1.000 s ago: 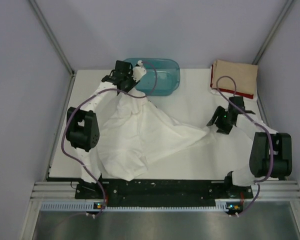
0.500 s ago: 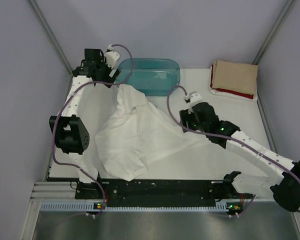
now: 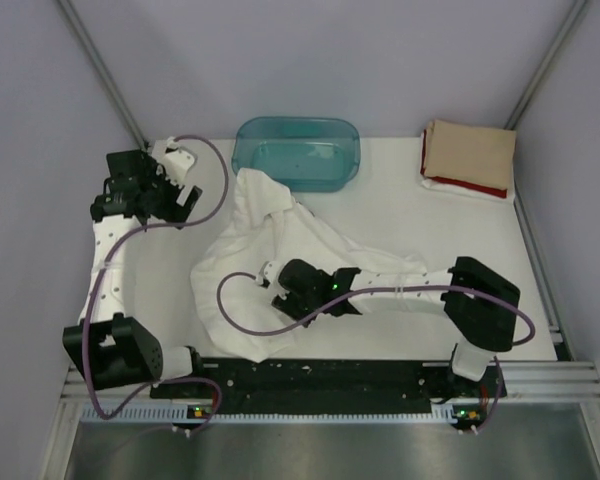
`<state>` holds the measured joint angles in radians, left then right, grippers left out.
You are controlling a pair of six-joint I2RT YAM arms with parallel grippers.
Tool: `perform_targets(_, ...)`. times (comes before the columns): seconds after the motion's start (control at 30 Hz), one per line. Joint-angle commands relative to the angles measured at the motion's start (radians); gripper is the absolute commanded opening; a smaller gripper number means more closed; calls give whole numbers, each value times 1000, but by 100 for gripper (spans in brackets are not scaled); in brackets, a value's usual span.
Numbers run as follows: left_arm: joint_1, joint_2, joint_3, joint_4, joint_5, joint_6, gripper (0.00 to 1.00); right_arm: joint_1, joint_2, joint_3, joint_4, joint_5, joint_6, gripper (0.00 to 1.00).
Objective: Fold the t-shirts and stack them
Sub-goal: Flatten out the tshirt
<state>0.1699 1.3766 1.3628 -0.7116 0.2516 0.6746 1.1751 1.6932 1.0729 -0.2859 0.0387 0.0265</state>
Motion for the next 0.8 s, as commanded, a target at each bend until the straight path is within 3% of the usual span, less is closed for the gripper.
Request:
perform_targets(0.0, 10, -117, -123, -43, 64, 62, 99, 38, 48, 65, -27, -2, 4, 39)
perform_targets(0.23, 10, -169, -171, -55, 78, 59, 99, 77, 109, 73, -30, 10, 21, 40)
perform_targets(0.4, 10, -166, -151, -80, 89, 56, 99, 78, 166, 94, -82, 119, 32, 34)
perform_targets(0.47, 10, -172, -152, -88, 92, 62, 99, 78, 166, 91, -87, 119, 39, 27)
perform_targets(0.6, 10, -178, -153, -107, 123, 71, 99, 78, 137, 88, -90, 133, 55, 0)
perform_targets(0.77, 8, -191, -156, -169, 247, 144, 99, 46, 10, 117, -110, 210, 52, 0)
